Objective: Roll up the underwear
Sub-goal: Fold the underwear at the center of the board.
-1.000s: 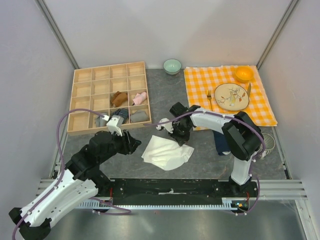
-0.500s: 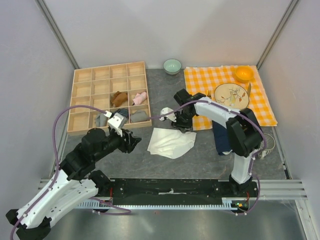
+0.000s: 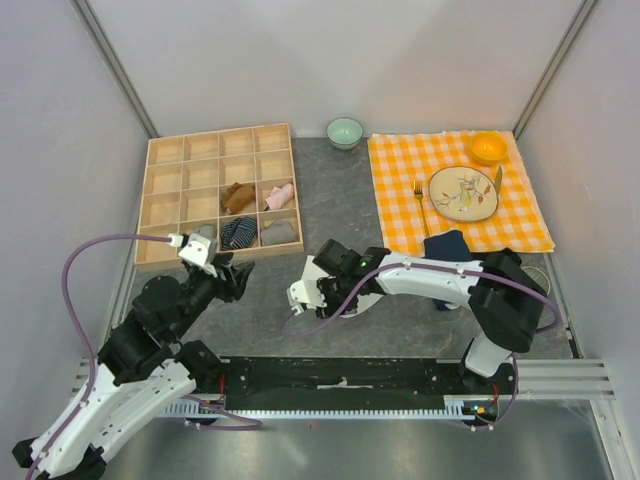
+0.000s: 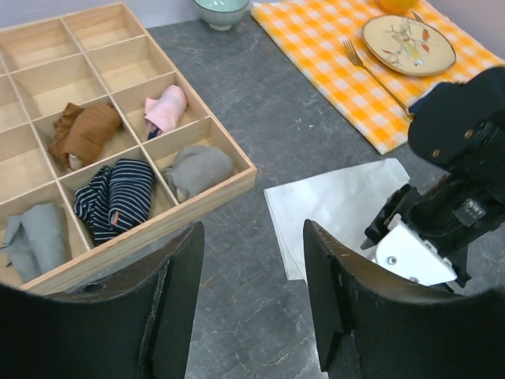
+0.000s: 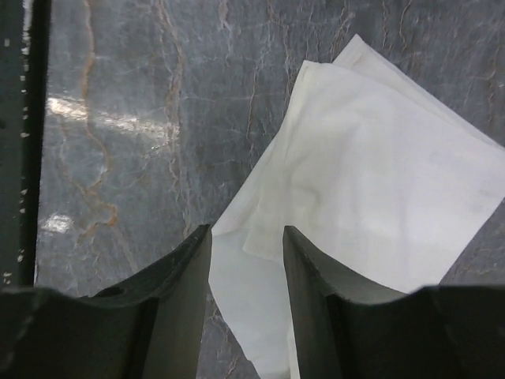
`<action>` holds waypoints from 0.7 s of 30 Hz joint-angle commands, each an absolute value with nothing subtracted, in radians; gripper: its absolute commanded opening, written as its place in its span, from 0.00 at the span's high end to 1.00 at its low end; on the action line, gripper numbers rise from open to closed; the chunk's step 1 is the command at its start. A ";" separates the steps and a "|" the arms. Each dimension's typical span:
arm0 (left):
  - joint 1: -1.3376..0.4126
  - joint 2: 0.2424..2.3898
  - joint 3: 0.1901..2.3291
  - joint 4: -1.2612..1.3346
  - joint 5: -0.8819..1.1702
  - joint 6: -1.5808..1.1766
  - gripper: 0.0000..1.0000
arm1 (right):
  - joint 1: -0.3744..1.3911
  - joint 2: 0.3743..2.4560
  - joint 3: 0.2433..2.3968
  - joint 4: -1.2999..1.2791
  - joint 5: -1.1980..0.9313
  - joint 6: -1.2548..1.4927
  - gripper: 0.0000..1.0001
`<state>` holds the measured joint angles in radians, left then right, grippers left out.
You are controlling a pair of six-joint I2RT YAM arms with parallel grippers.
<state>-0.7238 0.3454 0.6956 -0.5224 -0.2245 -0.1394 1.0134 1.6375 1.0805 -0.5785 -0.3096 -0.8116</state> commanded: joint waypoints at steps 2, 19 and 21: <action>-0.713 0.308 0.680 -0.499 -0.313 -0.117 0.40 | 1.054 1.715 1.084 -0.488 -0.212 -0.701 0.50; -0.699 0.327 0.681 -0.496 -0.259 -0.110 0.40 | 1.057 1.810 1.054 -0.497 -0.130 -0.657 0.74; -0.698 0.328 0.680 -0.489 -0.235 -0.106 0.40 | 1.057 1.812 1.043 -0.509 -0.132 -0.657 0.82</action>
<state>-0.7063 0.3210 0.6811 -0.5224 -0.2745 -0.1390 1.0576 1.7695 1.0779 -0.5064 -0.1822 -0.6655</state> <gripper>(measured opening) 0.599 0.247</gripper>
